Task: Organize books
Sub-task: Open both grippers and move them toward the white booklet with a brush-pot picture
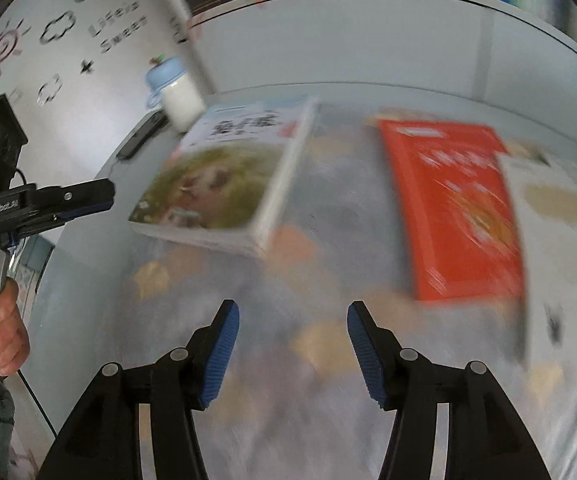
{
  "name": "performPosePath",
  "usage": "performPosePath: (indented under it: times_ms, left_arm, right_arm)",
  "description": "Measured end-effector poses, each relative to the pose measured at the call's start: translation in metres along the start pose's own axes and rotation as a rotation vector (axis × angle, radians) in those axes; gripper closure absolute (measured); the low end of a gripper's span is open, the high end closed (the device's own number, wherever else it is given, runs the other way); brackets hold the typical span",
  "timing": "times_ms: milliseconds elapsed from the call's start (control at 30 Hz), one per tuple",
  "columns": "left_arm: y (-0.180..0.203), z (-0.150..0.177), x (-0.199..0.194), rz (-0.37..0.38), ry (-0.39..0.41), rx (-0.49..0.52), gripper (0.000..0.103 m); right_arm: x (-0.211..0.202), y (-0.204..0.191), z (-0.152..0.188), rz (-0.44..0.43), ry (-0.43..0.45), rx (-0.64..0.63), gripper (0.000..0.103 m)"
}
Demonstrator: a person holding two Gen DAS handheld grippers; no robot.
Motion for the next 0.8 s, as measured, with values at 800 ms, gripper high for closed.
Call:
performPosePath:
  times_ms: [800]
  left_arm:
    - [0.233,0.063,0.193,-0.023,-0.203,0.175,0.03]
  right_arm:
    - [-0.07,0.277,0.077,0.032,-0.001,0.356,0.046]
Point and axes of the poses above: each gripper's, at about its wrist camera, not at the fingertips, and x roughly the way its jaws point, y to its right, z to its underside, the point moved 3 cm from there along x, roughly the way its jaws point, and after that the axes turned 13 degrees about z, right-handed, at the moved point
